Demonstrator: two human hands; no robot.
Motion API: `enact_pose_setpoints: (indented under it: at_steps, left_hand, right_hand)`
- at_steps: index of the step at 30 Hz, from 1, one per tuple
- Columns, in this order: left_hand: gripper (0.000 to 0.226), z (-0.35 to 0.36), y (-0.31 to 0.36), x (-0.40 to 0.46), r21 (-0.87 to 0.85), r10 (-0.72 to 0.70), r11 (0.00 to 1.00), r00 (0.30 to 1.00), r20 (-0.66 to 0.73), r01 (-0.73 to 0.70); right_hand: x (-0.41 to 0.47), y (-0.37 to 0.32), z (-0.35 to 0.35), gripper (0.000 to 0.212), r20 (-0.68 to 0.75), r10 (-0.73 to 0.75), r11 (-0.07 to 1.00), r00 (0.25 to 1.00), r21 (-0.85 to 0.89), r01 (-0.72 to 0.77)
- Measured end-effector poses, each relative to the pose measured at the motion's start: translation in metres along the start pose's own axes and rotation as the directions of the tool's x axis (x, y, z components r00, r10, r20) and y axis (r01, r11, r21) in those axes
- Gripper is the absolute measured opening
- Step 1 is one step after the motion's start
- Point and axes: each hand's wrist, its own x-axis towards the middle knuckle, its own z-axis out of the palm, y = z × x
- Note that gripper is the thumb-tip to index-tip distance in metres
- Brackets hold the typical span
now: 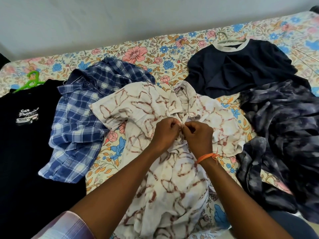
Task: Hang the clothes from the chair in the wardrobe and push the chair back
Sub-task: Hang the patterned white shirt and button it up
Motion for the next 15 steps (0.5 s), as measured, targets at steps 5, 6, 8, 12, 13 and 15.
enact_pose_setpoints:
  at_steps: [5,6,8,12,13,15]
  left_hand:
    - [0.017,-0.0032,0.0002,0.0042,0.05,0.035,0.998,0.999,-0.028,-0.034]
    - [0.019,-0.0035,0.0013,0.0054,0.072,0.044,0.997,0.999,-0.031,-0.041]
    - [0.023,-0.0038,0.0034,0.007,0.091,0.048,0.995,0.999,-0.026,-0.045]
    - [0.019,-0.0054,0.0031,0.0073,0.081,0.02,0.997,1.0,-0.013,-0.019]
    - [0.018,-0.006,0.0027,0.0068,0.073,0.011,0.997,1.0,-0.007,-0.01]
    - [0.018,-0.0067,0.0023,0.0055,0.048,-0.021,0.999,1.0,0.013,0.021]
  right_hand:
    - [-0.0002,-0.0084,-0.0024,0.019,0.178,0.338,0.819,0.924,0.429,-0.382]
    - [-0.0002,-0.0099,-0.0039,0.02,0.214,0.379,0.755,0.9,0.492,-0.435]
    - [0.0,-0.01,-0.0057,0.019,0.229,0.382,0.741,0.895,0.503,-0.445]
    - [-0.0025,-0.0049,-0.0053,0.019,0.148,0.26,0.899,0.954,0.323,-0.295]
    - [-0.0032,-0.0043,-0.0045,0.015,0.127,0.218,0.932,0.968,0.268,-0.245]
    - [-0.0047,-0.0035,-0.0018,0.009,0.085,0.137,0.974,0.987,0.169,-0.15]
